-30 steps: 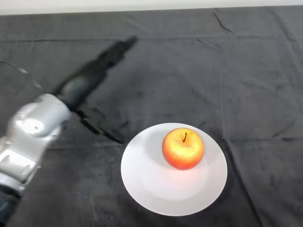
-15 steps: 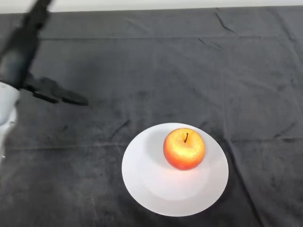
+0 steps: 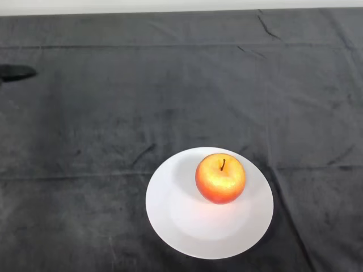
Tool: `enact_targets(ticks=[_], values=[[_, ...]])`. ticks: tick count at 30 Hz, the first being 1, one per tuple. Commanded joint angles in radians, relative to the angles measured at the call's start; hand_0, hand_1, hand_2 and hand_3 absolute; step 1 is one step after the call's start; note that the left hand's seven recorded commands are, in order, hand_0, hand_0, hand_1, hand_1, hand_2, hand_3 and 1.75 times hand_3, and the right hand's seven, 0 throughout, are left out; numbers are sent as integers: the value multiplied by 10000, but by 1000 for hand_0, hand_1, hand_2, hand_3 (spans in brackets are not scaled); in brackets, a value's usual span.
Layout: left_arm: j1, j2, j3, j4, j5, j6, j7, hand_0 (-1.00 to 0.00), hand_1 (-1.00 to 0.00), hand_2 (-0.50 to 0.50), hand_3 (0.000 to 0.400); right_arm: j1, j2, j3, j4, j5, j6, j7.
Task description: Move the apple to the plate
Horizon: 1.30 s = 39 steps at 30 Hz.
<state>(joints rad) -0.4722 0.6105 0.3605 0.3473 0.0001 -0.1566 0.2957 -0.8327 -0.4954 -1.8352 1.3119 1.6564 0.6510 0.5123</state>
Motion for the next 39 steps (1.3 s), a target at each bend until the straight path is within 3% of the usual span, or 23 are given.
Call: enact_targets(ticks=[1, 8, 16, 25, 39], values=[[448, 716, 475, 362, -150, -204, 210, 0, 0, 0, 0, 23, -280, -48, -97, -1, 3, 15], [1022, 876, 1580, -8, -350, -272, 776, 0, 0, 0, 0, 23, -282, -51, -93, 1, 5, 16], [1397, 910, 2554, 142, -401, -789, 1375, 0, 0, 0, 0, 24, -285, -55, -87, 3, 7, 16], [1283, 971, 2974, 941, -269, -1384, 1779, 0, 0, 0, 0, 25, -289, -61, -78, 4, 11, 16], [1005, 943, 2870, 1408, -139, -1534, 1881, 0, 0, 0, 0, 25, -295, -71, -68, 5, 16, 16]])
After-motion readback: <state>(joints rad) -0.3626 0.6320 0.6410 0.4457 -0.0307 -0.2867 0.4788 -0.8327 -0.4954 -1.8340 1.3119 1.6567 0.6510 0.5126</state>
